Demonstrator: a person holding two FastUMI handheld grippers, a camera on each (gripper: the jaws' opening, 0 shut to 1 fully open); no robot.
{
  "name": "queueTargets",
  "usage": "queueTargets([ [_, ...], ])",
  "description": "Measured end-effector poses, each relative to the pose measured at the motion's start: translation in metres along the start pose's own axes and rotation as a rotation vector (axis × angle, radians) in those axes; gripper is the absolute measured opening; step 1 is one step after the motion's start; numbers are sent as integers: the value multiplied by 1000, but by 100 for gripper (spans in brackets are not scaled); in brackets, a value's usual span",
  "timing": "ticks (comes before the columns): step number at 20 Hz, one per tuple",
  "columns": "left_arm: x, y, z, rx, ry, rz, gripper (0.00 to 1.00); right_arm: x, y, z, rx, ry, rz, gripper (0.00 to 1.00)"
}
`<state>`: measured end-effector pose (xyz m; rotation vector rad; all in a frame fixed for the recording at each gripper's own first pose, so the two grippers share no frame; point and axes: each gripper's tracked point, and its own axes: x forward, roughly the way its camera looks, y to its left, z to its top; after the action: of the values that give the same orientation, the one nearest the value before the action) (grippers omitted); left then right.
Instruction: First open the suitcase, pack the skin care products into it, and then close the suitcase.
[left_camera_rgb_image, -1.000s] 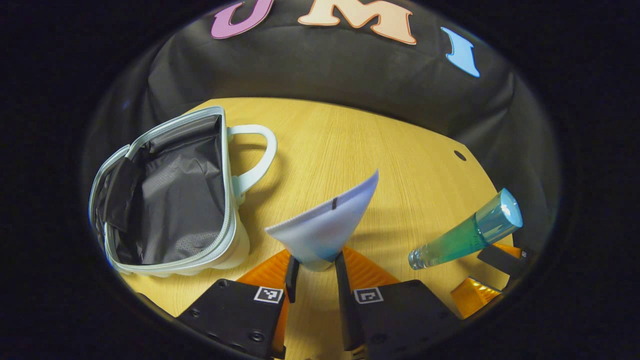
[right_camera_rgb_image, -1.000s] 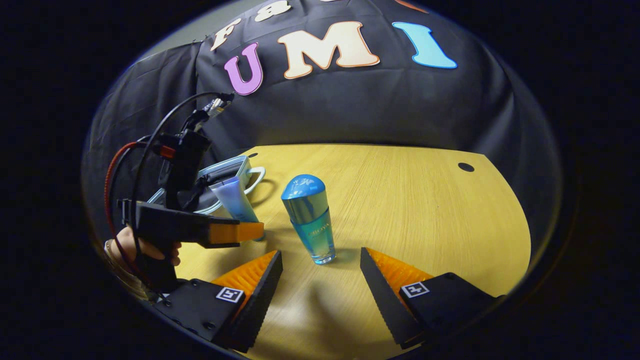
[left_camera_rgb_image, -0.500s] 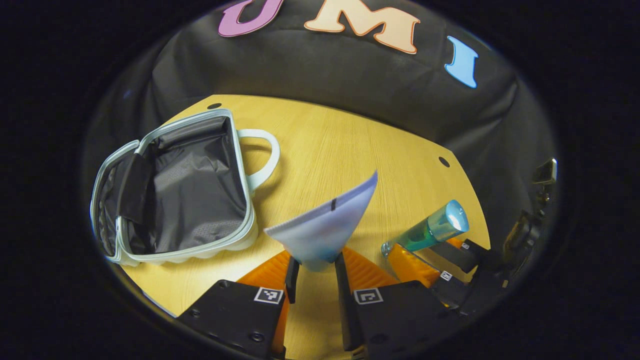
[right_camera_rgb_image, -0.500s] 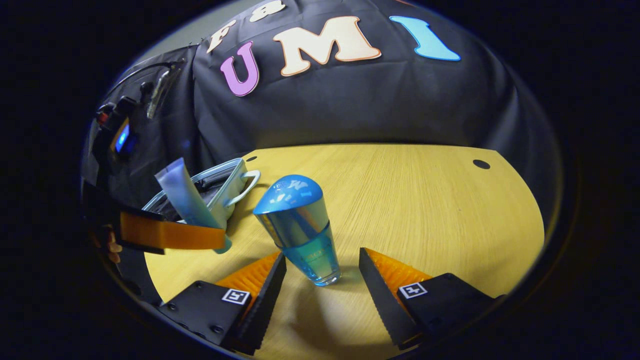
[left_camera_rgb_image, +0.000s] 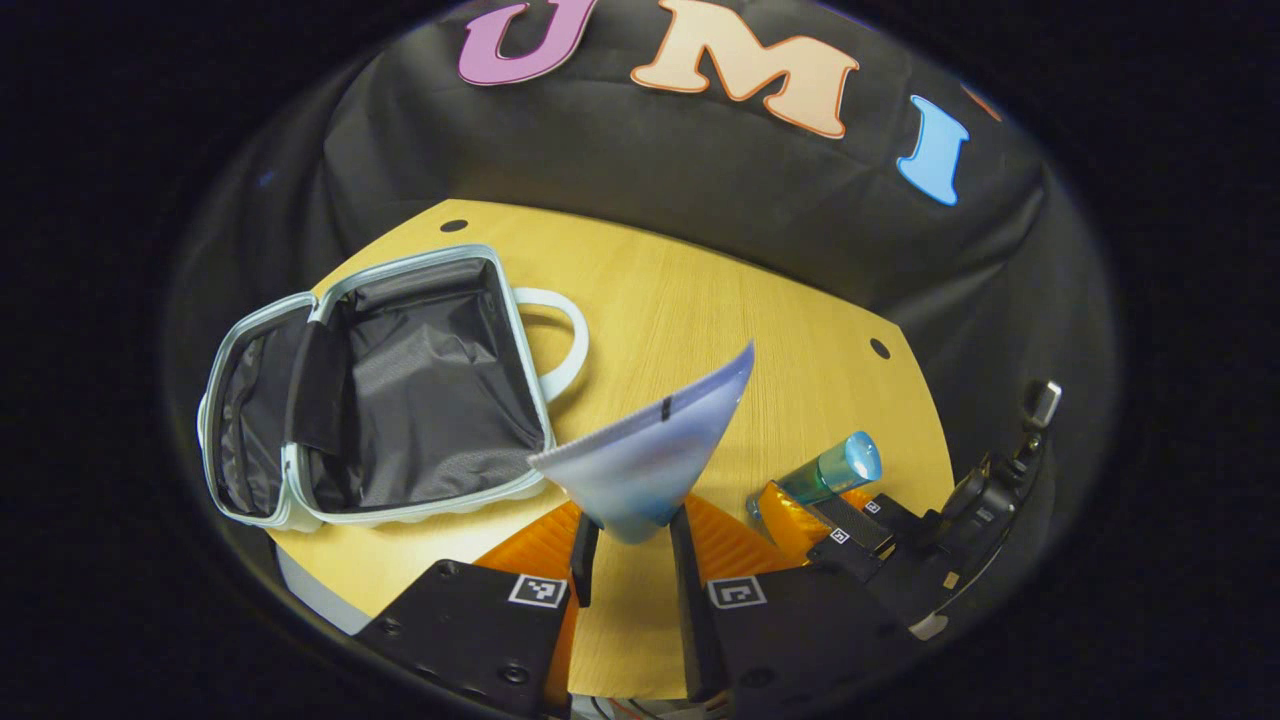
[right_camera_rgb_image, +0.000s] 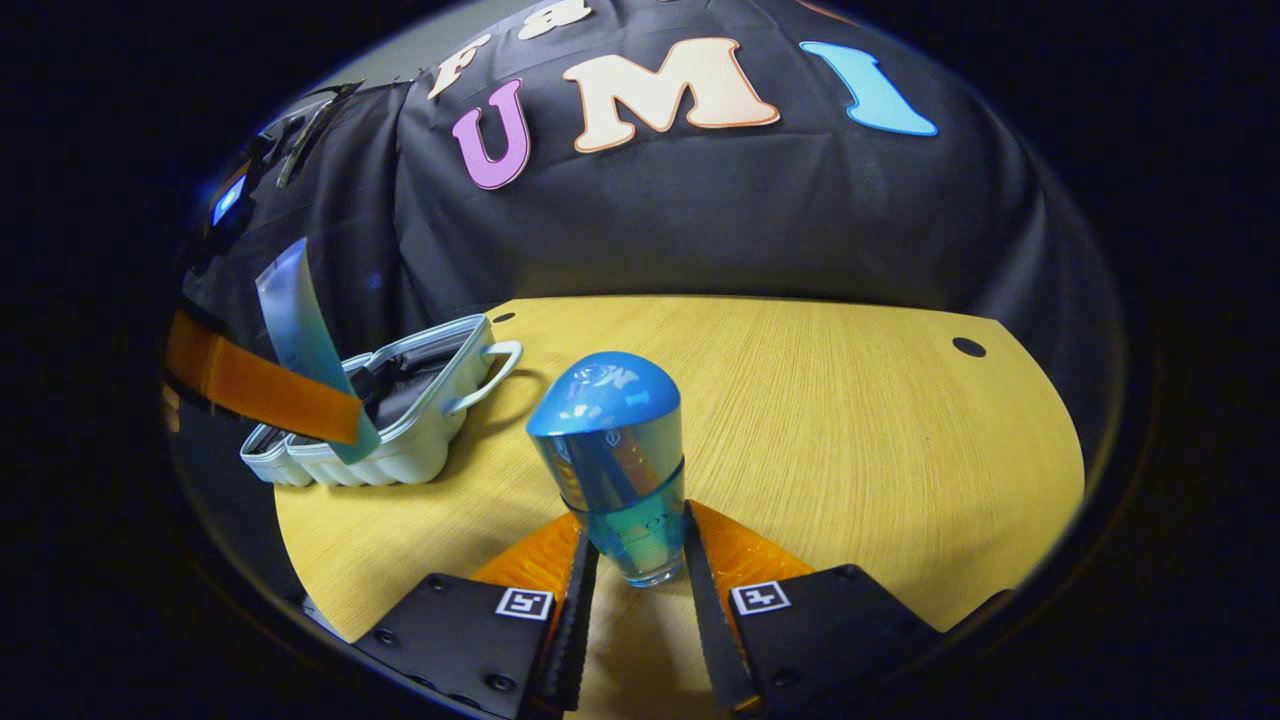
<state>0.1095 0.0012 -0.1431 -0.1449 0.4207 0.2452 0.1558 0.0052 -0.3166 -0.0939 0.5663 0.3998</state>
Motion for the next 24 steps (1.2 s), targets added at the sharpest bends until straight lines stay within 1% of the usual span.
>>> queueTargets([
  [1, -4, 8, 2, -8, 4, 7, 37, 0, 1, -2, -1, 10, -3, 48],
  [2, -10, 15, 5, -21, 6, 12, 39, -2, 1, -3, -3, 17, -6, 48],
  [3, -14, 23, 9, -41, 7, 15, 37, -4, 0, -3, -10, 24, -11, 48],
  [4, -19, 33, 13, -63, 2, 20, 36, -7, -1, -4, -14, 33, -17, 46],
  [5, -21, 47, 19, -86, -9, 32, 37, -10, -2, -5, -18, 43, -22, 48],
  [7, -25, 77, 30, -123, -14, 63, 37, -18, -4, -7, -22, 62, -31, 48],
  [10, -16, 125, 41, -154, -3, 105, 37, -35, -7, -3, -35, 74, -55, 48],
  [12, -1, 155, 46, -155, 18, 118, 37, -44, -8, 3, -54, 81, -80, 48],
  [13, 7, 167, 42, -153, 43, 114, 37, -50, -7, 6, -62, 83, -91, 46],
  [15, 24, 188, 32, -146, 119, 107, 37, -60, 0, 18, -66, 82, -108, 48],
  [16, 35, 197, 24, -143, 164, 102, 34, -65, 6, 25, -65, 82, -114, 48],
  [17, 44, 201, 18, -137, 205, 88, 37, -68, 15, 31, -67, 82, -118, 46],
  [18, 51, 205, 10, -134, 250, 76, 37, -71, 23, 37, -66, 82, -126, 48],
  [19, 56, 208, 3, -132, 287, 60, 37, -72, 32, 41, -60, 86, -133, 46],
  [20, 61, 211, -3, -136, 323, 44, 37, -73, 42, 45, -49, 90, -139, 48],
  [21, 66, 210, -7, -141, 353, 22, 34, -73, 53, 49, -38, 92, -139, 48],
  [22, 69, 211, -7, -144, 363, 1, 37, -71, 65, 53, -32, 94, -139, 48],
  [23, 72, 212, -9, -147, 382, -16, 37, -70, 77, 56, -34, 94, -142, 46],
  [24, 71, 213, -9, -145, 390, -31, 37, -68, 89, 60, -39, 93, -141, 46],
])
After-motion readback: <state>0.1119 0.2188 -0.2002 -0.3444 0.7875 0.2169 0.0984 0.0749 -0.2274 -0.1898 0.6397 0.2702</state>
